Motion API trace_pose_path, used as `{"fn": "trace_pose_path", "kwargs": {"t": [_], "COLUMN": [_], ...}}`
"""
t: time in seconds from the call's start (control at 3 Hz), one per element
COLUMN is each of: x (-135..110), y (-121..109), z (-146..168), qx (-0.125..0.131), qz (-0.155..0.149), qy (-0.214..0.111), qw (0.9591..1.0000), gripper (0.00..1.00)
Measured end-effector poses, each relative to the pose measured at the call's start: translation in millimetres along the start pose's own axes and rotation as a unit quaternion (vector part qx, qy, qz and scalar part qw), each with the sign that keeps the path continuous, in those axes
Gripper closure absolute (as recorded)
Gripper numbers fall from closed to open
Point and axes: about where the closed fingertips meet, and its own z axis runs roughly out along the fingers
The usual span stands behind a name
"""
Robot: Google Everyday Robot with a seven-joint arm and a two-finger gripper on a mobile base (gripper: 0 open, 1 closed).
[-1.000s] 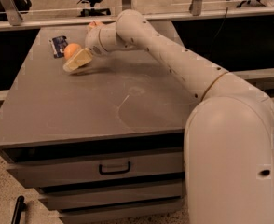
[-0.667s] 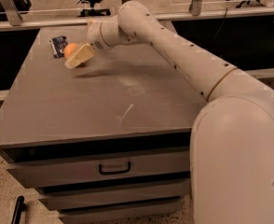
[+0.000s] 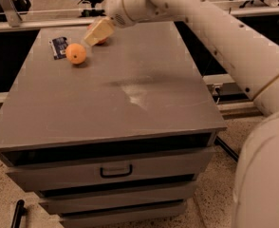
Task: Move orange near rxbar blueberry
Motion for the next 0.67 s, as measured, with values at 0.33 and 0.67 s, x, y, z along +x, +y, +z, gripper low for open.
{"fn": "trace_pose_path", "kwargs": {"t": [0.33, 0.67], "x": [4.9, 4.9], "y": [-26.2, -27.6], "z": [-53.2, -57.0], "qx": [0.020, 0.020], "qz": [0.038, 0.041], "qy": [-0.004, -0.005], "qw": [0.9991, 0.9990], "gripper": [0.00, 0.00]}}
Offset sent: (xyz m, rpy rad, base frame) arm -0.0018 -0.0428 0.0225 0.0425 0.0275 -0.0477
